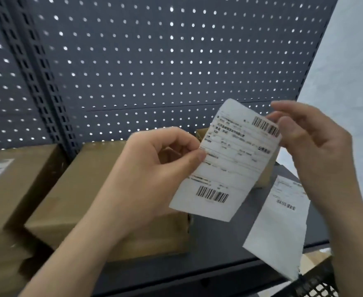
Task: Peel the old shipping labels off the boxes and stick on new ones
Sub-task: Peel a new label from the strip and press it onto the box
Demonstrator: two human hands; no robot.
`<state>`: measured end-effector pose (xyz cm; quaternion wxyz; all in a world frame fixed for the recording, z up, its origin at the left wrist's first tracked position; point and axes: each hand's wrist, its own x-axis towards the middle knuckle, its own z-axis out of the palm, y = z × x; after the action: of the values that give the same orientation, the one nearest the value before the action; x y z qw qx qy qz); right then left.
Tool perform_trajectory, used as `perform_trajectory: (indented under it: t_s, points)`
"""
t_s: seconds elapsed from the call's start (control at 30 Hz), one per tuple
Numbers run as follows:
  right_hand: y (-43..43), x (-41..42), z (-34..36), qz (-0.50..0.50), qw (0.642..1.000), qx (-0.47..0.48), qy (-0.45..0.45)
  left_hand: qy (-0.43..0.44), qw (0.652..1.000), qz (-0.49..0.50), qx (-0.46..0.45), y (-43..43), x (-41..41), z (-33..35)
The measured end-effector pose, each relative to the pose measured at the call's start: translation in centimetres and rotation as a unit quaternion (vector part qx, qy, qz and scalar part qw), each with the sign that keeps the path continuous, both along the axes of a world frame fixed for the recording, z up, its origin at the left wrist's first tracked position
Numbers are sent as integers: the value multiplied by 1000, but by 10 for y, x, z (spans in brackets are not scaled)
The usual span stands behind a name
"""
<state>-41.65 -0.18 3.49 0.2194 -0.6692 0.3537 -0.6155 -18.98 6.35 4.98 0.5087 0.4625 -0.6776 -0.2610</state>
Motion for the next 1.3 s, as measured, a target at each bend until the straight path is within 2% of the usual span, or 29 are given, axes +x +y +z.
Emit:
perform_trajectory:
  t_s: [0.07, 0.17, 0.27, 0.43, 0.87, 1.3]
  points:
    - [-1, 15, -5, 10, 999, 53, -4, 20, 1000, 7, -2, -2, 18, 2]
    - [-2, 40, -16, 87, 988, 125, -5, 62, 998, 16, 11, -7, 44, -2]
    - [-3, 66, -23, 141, 978, 154, -16, 115, 992, 28, 39, -9, 66, -8]
    - [-9, 101, -22, 166, 970, 172, -30, 147, 984, 66, 78, -11, 98, -17]
    - [-32, 159, -19, 186, 937, 289, 55, 35, 980, 140, 136, -16, 154, -33]
    - [-37, 169, -30, 165, 941, 289, 64, -30, 983, 137, 122, -27, 167, -49]
